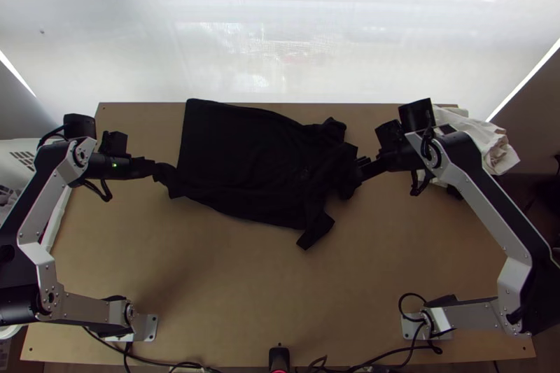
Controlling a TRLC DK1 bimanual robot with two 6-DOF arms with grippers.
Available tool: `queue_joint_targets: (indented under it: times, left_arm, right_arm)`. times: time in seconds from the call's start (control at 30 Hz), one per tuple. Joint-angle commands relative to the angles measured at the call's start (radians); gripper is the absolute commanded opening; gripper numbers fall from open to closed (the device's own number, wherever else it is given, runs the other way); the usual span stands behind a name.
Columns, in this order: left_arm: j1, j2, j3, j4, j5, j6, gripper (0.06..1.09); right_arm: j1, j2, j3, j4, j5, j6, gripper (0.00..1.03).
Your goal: Fold the t-shirt
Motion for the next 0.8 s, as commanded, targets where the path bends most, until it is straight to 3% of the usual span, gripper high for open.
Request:
queue_joint_targets:
  times: [0.0,0.27,0.77]
  left_arm:
    - [-0.014,-0.016,-0.029,0.005,0.0,-0.004,0.09]
    - [-0.024,-0.044,-0.048,0.005,-0.002,-0.011,0.09]
    - [-0.021,-0.067,-0.094,0.009,-0.015,-0.006,0.09]
  right_arm:
    - [0.146,-0.115,-0.095,-0.153,0.026,-0.002,0.98]
    - [0.365,-0.014,-0.206,-0.176,0.025,0.028,0.98]
    - [0.472,0.279,-0.009,-0.07,0.023,0.051,0.98]
